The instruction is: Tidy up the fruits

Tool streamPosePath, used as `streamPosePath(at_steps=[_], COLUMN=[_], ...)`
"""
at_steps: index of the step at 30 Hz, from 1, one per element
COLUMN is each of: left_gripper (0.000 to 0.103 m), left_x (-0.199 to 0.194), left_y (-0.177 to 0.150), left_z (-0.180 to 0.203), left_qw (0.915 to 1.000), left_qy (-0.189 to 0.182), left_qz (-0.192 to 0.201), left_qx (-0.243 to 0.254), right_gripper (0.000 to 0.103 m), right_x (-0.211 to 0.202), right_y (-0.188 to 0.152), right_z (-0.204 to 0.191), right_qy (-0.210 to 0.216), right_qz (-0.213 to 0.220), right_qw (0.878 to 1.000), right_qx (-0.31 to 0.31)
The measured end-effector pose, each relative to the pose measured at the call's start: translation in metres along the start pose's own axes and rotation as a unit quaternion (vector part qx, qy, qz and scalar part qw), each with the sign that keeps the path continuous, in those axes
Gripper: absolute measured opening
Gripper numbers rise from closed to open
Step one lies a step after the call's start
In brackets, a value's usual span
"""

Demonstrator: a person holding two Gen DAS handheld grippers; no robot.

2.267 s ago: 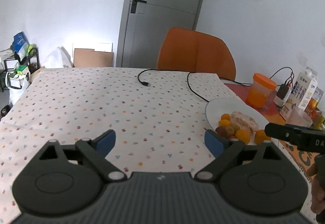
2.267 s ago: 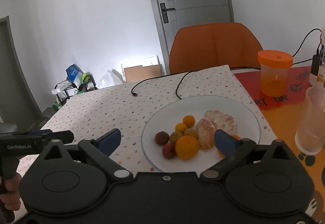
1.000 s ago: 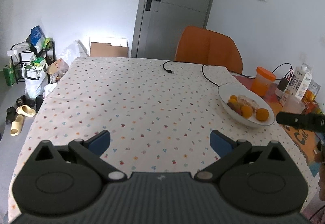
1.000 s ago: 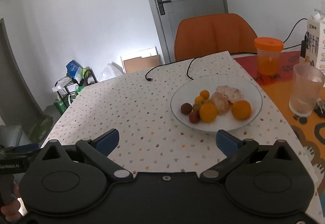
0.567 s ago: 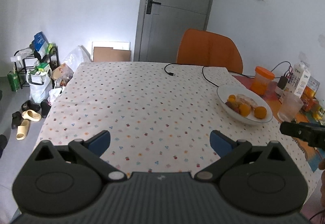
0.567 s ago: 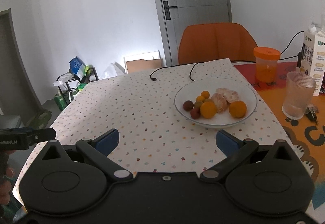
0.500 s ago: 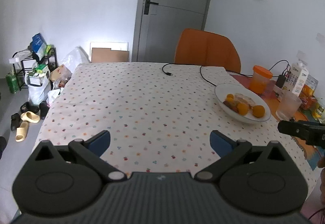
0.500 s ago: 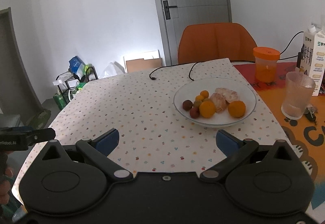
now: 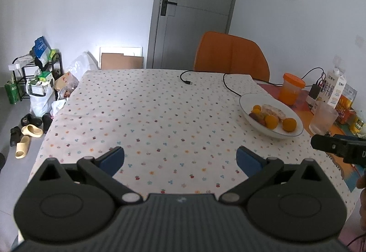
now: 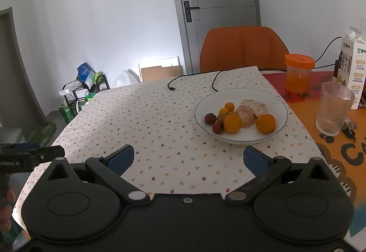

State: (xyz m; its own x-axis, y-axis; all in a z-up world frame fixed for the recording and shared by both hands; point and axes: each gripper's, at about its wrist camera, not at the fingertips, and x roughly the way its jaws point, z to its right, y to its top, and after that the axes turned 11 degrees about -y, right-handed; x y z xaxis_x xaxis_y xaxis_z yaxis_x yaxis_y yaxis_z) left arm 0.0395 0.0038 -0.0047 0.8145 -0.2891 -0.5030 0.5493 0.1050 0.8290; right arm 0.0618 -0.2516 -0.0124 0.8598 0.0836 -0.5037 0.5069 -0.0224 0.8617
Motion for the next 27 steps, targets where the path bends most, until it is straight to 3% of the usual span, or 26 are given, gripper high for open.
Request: streamPosePath(at_steps=[27], left_gripper=[0.103], left_x=[-0.0013], left_y=[-0.0002], left_z=[-0.0010], left_qw=[1.0000], left_qy=[0.002], left_qz=[-0.001], left_qx=[0.000], right_gripper=[0.103], right_x=[-0.0008], right_y=[0.0005], right_z=[-0.0012], right_qy=[-0.007], right_qz=[0.005], right_qw=[1.000], right_qx=[-0.005])
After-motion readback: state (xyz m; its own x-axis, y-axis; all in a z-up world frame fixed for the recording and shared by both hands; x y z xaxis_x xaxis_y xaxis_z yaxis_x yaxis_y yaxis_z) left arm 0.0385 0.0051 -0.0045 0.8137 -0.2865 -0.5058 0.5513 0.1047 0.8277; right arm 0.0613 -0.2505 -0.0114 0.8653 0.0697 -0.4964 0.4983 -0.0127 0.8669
